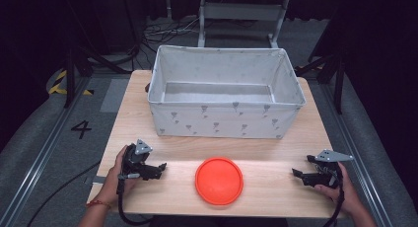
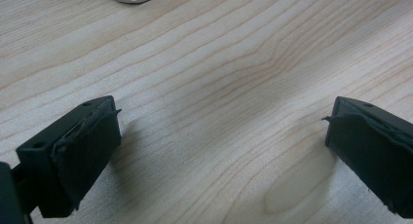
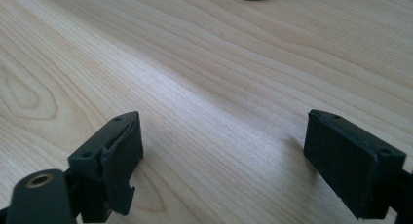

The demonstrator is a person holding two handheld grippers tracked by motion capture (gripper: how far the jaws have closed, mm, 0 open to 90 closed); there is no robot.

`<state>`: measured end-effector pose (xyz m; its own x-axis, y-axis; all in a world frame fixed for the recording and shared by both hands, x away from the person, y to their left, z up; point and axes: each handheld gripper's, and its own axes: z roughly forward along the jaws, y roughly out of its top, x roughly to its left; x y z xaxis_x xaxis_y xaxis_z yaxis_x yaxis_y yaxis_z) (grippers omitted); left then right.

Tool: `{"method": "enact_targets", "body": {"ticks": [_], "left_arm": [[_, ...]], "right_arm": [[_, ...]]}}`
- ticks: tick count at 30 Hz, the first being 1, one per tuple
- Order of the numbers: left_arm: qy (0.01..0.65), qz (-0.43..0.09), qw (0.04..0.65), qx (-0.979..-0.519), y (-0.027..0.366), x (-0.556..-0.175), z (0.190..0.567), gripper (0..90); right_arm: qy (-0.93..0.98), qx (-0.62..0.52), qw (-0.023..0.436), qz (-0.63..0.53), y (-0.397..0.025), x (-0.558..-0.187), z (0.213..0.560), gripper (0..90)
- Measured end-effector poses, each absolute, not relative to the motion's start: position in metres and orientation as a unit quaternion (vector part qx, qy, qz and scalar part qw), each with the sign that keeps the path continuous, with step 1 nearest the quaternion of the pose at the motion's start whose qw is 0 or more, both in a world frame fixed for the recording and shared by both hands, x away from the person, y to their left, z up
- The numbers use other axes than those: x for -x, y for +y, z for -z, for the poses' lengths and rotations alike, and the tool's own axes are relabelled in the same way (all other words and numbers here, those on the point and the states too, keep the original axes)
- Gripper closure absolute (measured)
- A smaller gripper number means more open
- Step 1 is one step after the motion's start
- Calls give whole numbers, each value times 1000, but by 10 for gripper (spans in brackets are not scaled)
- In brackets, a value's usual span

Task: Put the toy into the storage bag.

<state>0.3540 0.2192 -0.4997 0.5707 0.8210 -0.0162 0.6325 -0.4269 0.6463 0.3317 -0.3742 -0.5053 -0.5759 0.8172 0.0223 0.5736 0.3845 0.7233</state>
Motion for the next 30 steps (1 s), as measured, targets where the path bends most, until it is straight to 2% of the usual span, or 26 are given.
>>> {"method": "enact_targets", "body": {"ticks": [17,23,30], "left_arm": [[419,-145,313,-840,228,-352,500,4],[412,-139,314,-844,229,-354,500,1],[410,-140,315,-844,230,-354,500,2]], "right_arm": [[819,-425,167,-346,-374,-333,504,146],[826,-409,159,-355,-368,-333,496,207],[832,-375,146,-381,-344,-331,471,253]]}}
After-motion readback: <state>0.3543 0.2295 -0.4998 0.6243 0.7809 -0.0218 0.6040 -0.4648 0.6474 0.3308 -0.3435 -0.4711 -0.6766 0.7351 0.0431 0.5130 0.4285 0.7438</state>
